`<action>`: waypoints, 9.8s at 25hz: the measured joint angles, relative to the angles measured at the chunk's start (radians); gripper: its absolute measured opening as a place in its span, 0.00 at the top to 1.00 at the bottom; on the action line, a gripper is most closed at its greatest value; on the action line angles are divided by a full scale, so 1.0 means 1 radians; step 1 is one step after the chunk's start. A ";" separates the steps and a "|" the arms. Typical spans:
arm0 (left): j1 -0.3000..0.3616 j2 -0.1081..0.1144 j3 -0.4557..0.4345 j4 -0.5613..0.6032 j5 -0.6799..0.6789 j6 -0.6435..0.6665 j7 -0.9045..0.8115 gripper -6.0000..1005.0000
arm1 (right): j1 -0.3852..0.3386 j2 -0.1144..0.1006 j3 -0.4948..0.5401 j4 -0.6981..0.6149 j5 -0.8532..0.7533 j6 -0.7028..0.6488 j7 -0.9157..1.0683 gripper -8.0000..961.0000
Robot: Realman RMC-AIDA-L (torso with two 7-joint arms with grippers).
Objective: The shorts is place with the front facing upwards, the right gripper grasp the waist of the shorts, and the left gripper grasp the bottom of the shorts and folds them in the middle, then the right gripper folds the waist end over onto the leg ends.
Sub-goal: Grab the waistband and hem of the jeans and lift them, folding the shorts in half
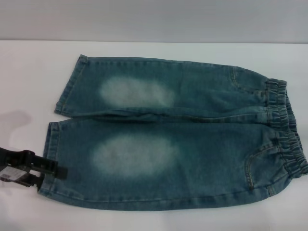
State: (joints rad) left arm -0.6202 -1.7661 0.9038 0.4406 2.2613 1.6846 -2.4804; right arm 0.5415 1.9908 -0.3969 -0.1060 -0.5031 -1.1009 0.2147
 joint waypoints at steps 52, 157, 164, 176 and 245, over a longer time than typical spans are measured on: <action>0.015 -0.019 0.007 0.008 0.067 -0.047 -0.002 0.83 | 0.001 0.003 0.004 -0.001 0.000 0.000 0.000 0.48; -0.072 -0.084 -0.108 0.078 0.070 -0.137 0.069 0.95 | 0.281 -0.034 -0.481 -0.640 -2.411 -0.570 1.865 0.50; -0.073 -0.089 -0.108 0.078 0.070 -0.140 0.073 0.95 | 0.294 -0.031 -0.479 -0.649 -2.394 -0.570 1.861 0.50; -0.074 -0.086 -0.123 0.078 0.070 -0.144 0.075 0.95 | 0.308 -0.031 -0.482 -0.650 -2.356 -0.588 1.848 0.50; -0.202 -0.085 -0.326 0.137 0.065 -0.507 -0.078 0.95 | 0.012 -0.104 -0.036 -0.548 -1.708 -0.376 1.780 0.99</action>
State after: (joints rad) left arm -0.8219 -1.8514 0.5779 0.5771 2.3262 1.1777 -2.5587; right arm 0.5538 1.8866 -0.4326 -0.6539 -2.2112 -1.4771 1.9944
